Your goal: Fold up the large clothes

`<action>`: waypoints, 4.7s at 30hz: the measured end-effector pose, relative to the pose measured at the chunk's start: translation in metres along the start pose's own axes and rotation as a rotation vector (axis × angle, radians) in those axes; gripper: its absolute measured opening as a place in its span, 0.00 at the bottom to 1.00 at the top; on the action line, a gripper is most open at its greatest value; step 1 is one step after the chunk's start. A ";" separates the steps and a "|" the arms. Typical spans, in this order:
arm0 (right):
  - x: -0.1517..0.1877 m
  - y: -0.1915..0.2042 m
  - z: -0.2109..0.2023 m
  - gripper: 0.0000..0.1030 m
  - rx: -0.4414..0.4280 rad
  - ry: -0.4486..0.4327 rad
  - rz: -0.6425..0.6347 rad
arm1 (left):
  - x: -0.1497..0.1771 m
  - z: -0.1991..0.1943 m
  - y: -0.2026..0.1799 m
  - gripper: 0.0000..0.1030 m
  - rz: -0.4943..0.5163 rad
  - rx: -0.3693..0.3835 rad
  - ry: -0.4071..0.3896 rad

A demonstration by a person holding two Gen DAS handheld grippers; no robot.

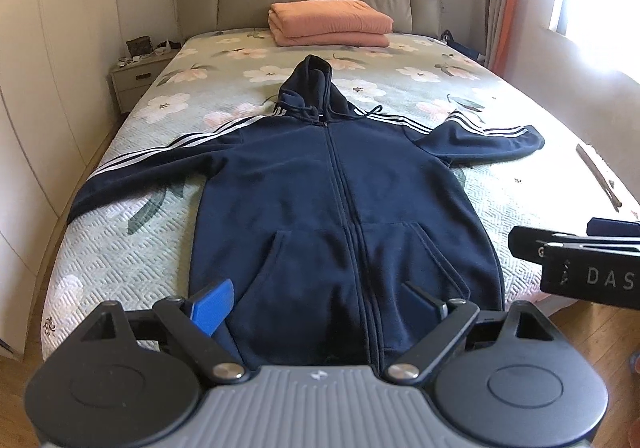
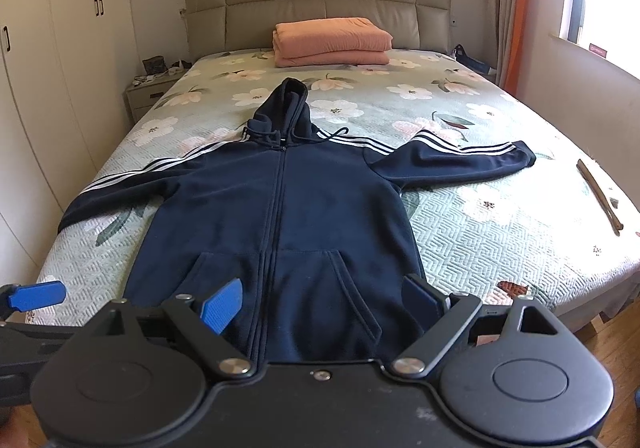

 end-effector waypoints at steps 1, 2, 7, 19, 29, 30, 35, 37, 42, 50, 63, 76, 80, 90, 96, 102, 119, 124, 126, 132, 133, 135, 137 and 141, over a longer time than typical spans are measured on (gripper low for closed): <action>0.000 0.000 0.000 1.00 -0.001 0.002 0.002 | 0.001 0.000 0.000 0.89 0.002 -0.003 -0.002; 0.001 0.000 0.001 1.00 -0.002 0.003 0.003 | 0.001 0.000 0.000 0.89 0.003 -0.003 -0.003; 0.003 0.000 0.000 1.00 -0.010 0.009 0.014 | 0.003 0.000 -0.002 0.89 0.006 0.013 -0.002; 0.005 0.000 0.003 1.00 -0.014 0.017 0.011 | 0.005 0.004 -0.002 0.89 0.001 0.001 0.011; 0.004 0.000 0.004 1.00 -0.017 0.016 0.010 | 0.008 0.003 0.003 0.89 -0.012 -0.003 0.010; 0.004 0.000 0.003 1.00 -0.017 0.016 0.011 | 0.008 0.003 0.003 0.89 -0.011 -0.001 0.010; 0.005 0.000 0.004 1.00 -0.015 0.021 0.010 | 0.010 0.003 0.002 0.89 -0.004 -0.002 0.011; 0.005 -0.001 0.005 1.00 -0.012 0.023 0.012 | 0.010 0.005 0.002 0.89 -0.002 -0.007 0.012; 0.004 -0.007 0.014 1.00 0.000 0.030 0.017 | 0.005 0.016 0.001 0.89 0.000 -0.017 0.021; -0.010 -0.037 0.062 1.00 0.022 0.056 0.032 | -0.027 0.058 -0.014 0.89 0.022 -0.034 0.018; -0.072 -0.254 0.240 0.99 0.194 -0.072 0.268 | -0.120 0.206 -0.044 0.89 0.044 -0.059 -0.071; -0.111 -0.489 0.461 0.96 0.379 -0.098 0.511 | -0.144 0.341 -0.051 0.89 0.049 -0.048 -0.105; -0.104 -0.521 0.505 0.96 0.375 -0.095 0.599 | -0.135 0.364 -0.046 0.89 0.043 -0.078 -0.084; -0.103 -0.525 0.546 0.51 0.441 -0.044 0.614 | -0.120 0.379 -0.042 0.88 0.048 -0.121 -0.063; -0.119 -0.506 0.522 0.11 0.436 -0.096 0.516 | -0.122 0.364 -0.040 0.87 0.053 -0.102 -0.065; -0.165 -0.429 0.442 0.10 0.354 -0.248 0.312 | -0.134 0.327 -0.023 0.87 0.034 -0.133 -0.127; -0.215 -0.003 0.353 0.16 -0.260 -0.307 -0.162 | -0.143 0.252 0.084 0.87 -0.144 -0.172 -0.177; -0.206 -0.107 0.403 0.44 -0.025 -0.179 -0.042 | -0.134 0.267 0.100 0.87 -0.135 -0.192 -0.140; -0.204 -0.160 0.418 0.46 0.075 -0.151 -0.015 | -0.132 0.277 0.098 0.87 -0.137 -0.186 -0.125; -0.198 -0.266 0.473 0.69 0.232 -0.028 -0.032 | -0.131 0.307 0.072 0.87 -0.093 -0.169 -0.102; -0.196 -0.273 0.483 0.69 0.229 0.001 -0.035 | -0.130 0.311 0.068 0.87 -0.083 -0.167 -0.095; -0.193 -0.285 0.506 0.74 0.213 0.056 -0.050 | -0.130 0.321 0.061 0.87 -0.063 -0.169 -0.083; -0.188 -0.287 0.526 0.79 0.214 0.095 -0.084 | -0.129 0.330 0.054 0.87 -0.043 -0.175 -0.071; -0.184 -0.288 0.560 0.79 0.321 0.135 -0.170 | -0.128 0.345 0.045 0.87 -0.024 -0.186 -0.051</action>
Point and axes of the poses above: each gripper's, at about its wrist camera, not at the fingertips, and z roughly the way its jaws point, y to its left, x to its underside, the point moved 1 cm from there along z, roughly the way its jaws point, and after that the axes turned 8 degrees about -z, right-handed, at the moved point
